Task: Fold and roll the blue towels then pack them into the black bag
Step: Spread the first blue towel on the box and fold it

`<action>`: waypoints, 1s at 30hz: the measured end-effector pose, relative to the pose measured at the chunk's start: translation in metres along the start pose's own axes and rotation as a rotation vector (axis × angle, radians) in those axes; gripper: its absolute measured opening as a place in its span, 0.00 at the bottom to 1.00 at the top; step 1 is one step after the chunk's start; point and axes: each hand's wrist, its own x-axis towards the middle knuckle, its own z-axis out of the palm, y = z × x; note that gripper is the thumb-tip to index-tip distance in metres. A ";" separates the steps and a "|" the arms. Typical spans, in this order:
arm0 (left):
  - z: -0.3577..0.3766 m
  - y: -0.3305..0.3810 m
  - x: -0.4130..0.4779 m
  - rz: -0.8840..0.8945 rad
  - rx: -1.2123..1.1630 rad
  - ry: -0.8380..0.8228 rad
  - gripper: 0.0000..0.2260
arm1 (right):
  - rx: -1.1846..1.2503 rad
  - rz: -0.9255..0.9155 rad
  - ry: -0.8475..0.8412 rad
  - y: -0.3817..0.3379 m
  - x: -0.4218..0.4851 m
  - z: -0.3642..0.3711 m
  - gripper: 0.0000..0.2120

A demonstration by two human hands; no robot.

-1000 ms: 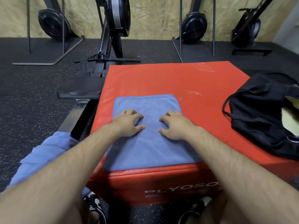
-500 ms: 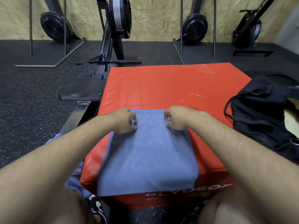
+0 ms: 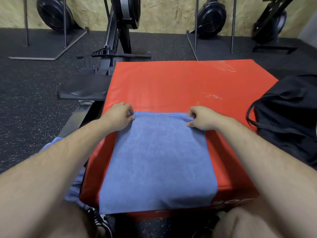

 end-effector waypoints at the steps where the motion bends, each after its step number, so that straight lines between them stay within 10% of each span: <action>1: -0.001 -0.001 0.001 0.005 -0.011 0.010 0.05 | 0.047 -0.005 -0.003 0.001 0.000 0.000 0.11; 30: 0.001 0.007 0.007 -0.093 -0.014 0.100 0.03 | 0.149 -0.032 0.249 0.005 0.001 0.013 0.03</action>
